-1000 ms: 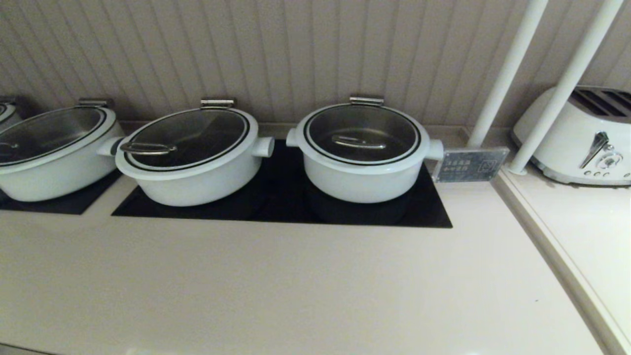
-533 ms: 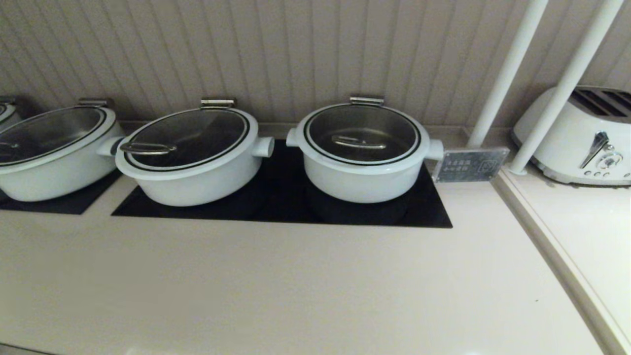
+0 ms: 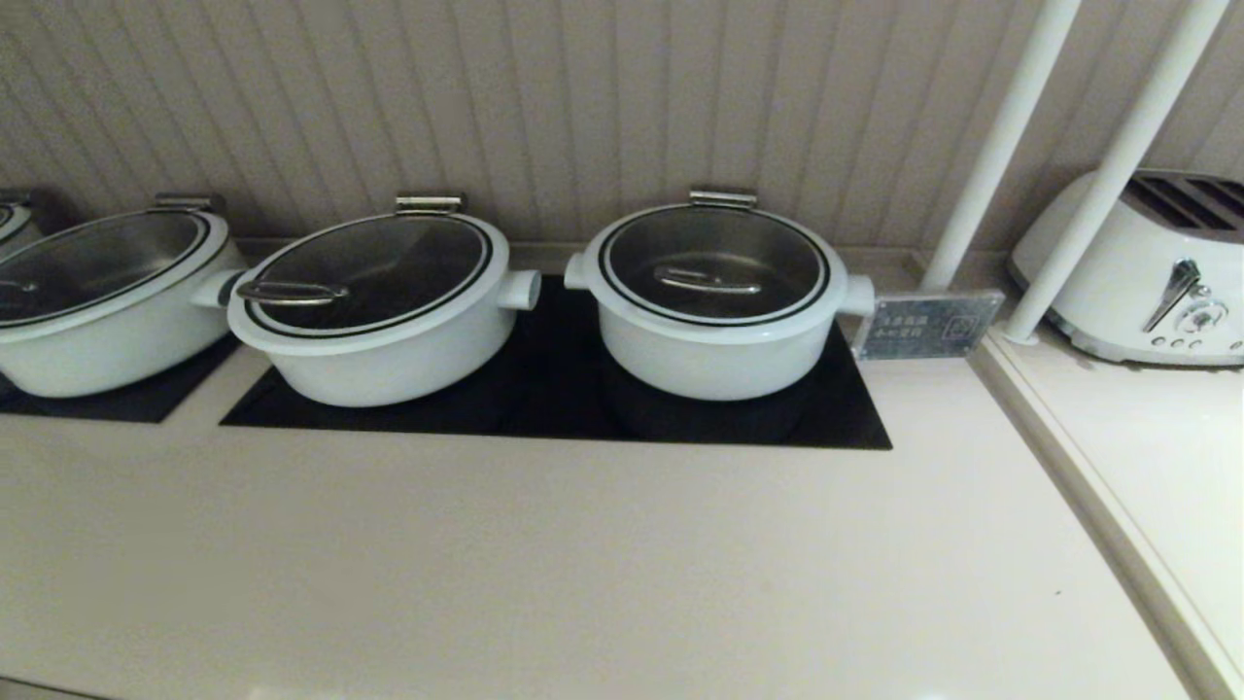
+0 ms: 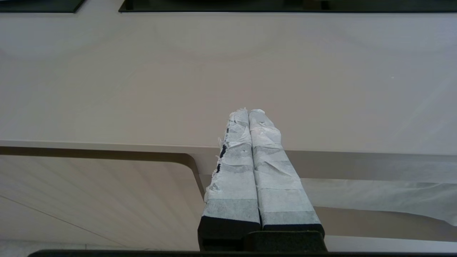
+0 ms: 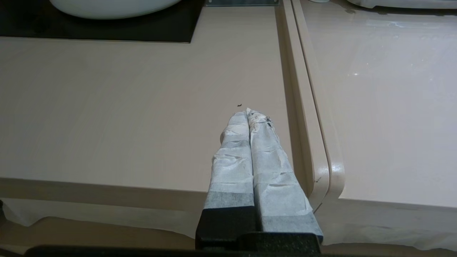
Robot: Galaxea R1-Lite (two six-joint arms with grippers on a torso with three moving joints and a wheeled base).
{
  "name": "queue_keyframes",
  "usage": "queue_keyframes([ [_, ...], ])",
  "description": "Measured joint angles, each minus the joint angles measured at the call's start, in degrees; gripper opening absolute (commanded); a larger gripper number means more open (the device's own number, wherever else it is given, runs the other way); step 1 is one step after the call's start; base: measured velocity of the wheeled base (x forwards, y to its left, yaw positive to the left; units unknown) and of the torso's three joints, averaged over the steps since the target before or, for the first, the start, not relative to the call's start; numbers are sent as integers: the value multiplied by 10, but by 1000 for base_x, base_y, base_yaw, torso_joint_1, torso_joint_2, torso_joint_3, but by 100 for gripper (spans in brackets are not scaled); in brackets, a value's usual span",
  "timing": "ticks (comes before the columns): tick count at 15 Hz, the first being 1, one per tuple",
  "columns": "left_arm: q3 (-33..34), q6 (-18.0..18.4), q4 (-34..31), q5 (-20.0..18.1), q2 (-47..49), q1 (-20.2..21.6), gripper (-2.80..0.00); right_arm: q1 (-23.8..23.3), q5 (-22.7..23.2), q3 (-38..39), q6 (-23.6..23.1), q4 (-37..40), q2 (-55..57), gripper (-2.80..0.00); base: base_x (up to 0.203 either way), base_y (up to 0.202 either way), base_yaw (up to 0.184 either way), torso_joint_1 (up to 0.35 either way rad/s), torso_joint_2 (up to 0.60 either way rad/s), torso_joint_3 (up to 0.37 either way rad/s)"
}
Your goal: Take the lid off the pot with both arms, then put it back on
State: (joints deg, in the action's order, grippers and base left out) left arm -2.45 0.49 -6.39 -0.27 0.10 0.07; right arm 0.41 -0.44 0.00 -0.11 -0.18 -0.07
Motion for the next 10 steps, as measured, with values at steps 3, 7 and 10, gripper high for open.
queue_keyframes([
  [3, 0, 0, 0, 0, 0, 0, -280, 0, 1, 0, -3, 0, 0, -280, 0, 0, 0, 0, 0, 0],
  [7, 0, 0, 0, 0, 0, 0, -280, 0, 1, 0, -5, 0, 0, -280, 0, 0, 0, 0, 0, 0],
  [10, 0, 0, 0, 0, 0, 0, -280, 0, -3, 0, -4, -1, 0, -280, 0, 0, 0, 0, 0, 0],
])
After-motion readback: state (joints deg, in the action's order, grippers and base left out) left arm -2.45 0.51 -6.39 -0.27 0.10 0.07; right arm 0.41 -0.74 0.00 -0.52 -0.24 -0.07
